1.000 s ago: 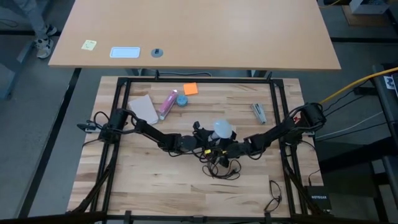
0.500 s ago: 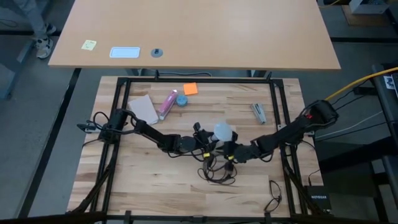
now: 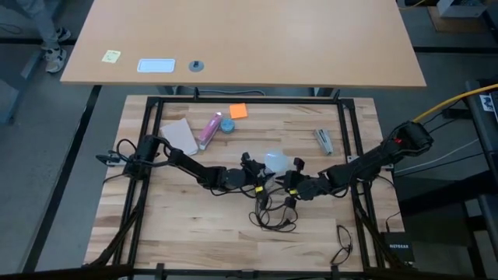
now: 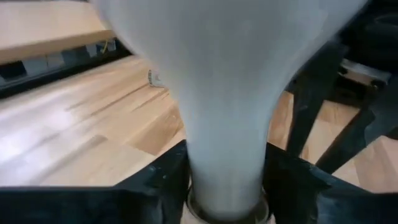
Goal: Screw lightbulb
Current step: Remove the lightbulb from the lamp
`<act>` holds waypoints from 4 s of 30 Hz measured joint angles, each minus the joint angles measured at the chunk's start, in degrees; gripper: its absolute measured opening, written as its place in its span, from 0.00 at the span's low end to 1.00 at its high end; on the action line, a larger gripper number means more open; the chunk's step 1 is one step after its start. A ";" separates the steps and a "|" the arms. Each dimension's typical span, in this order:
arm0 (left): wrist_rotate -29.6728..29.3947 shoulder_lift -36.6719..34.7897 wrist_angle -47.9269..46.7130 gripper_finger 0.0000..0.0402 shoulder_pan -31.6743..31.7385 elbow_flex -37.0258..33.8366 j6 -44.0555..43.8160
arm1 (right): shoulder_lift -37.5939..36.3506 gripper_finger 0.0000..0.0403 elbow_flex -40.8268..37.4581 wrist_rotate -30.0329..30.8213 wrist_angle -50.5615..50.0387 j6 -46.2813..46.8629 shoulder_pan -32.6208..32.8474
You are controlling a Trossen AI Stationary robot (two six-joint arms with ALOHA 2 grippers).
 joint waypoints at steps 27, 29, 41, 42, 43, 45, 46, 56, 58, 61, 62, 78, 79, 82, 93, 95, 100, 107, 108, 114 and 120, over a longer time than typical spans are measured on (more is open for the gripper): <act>-0.23 -14.50 -43.03 0.63 -2.83 0.15 -12.13 | -10.54 0.15 -0.04 1.10 -14.04 -1.55 -0.02; -0.23 -15.01 -49.60 0.63 -2.83 0.15 -14.98 | -10.52 0.15 -0.04 1.10 -13.97 -1.55 -0.02; 2.18 -15.17 -59.68 0.63 -3.98 0.13 -18.76 | -10.49 0.15 -0.04 0.52 -13.87 -3.04 -0.02; 2.19 -15.17 -59.69 0.63 -3.98 0.13 -18.82 | -10.47 0.15 -0.04 0.71 -13.87 -3.04 -0.02; 2.20 -15.17 -59.68 0.63 -3.97 0.13 -19.39 | -10.47 0.15 -0.04 1.24 -13.87 -3.04 -0.02; 2.21 -15.17 -59.69 0.63 -3.95 0.13 -20.64 | -10.47 0.15 -0.04 2.03 -13.87 -3.04 -0.02; 2.41 -15.17 -59.69 0.63 -3.94 0.13 -20.57 | -10.47 0.15 -0.04 2.05 -13.84 -3.04 -0.02; 2.86 -15.17 -59.67 0.63 -3.95 0.13 -20.12 | -10.45 0.15 -0.04 1.79 -13.47 -3.04 -0.02; 2.86 -15.17 -59.67 0.63 -3.95 0.13 -19.08 | -10.45 0.15 -0.04 1.63 -13.47 -3.03 -0.02; 2.85 -15.19 -59.67 0.63 -3.95 0.13 -17.93 | -10.45 0.15 -0.04 1.94 -13.49 -2.95 -0.02; 2.87 -15.19 -59.67 0.63 -3.95 0.13 -17.35 | -10.45 0.15 -0.04 1.92 -13.47 -2.85 -0.02; 2.91 -15.29 -59.47 0.63 -4.05 0.13 -23.15 | -10.43 0.48 -0.04 2.36 -13.28 0.53 -0.02; 2.99 -15.57 -59.75 0.63 -4.35 0.11 -22.56 | -10.43 0.49 -0.04 2.55 -13.25 0.55 -0.03; 3.03 -17.60 -59.90 0.63 -5.50 0.09 -18.42 | -10.43 0.51 -0.04 2.02 -12.64 1.06 -0.04; 3.68 -38.78 -80.06 0.63 -10.68 0.09 -12.69 | -10.43 0.52 -0.07 -21.71 2.85 2.53 -0.02; 3.69 -43.30 -83.50 0.63 -11.61 0.09 -14.45 | -10.43 0.52 -0.07 -24.88 5.04 4.25 -0.02; 0.94 -50.71 -89.99 0.63 -13.14 0.13 -19.08 | -10.43 0.52 -0.07 -26.94 6.66 6.82 -0.02; -2.81 -54.12 -94.57 0.63 -12.41 0.13 -23.13 | -10.51 0.52 -0.07 -23.74 6.53 3.02 -0.02; -2.82 -54.49 -94.45 0.63 -12.33 0.13 -22.88 | -10.76 0.52 -0.07 -23.58 6.49 3.02 -0.02; -2.18 -56.65 -96.55 0.63 -13.94 0.13 -22.88 | -15.14 0.52 -0.09 -24.05 6.57 3.15 0.02; 0.23 -57.00 -105.23 0.63 -16.84 0.13 -29.76 | -22.66 0.52 -0.07 -32.38 5.50 4.88 0.02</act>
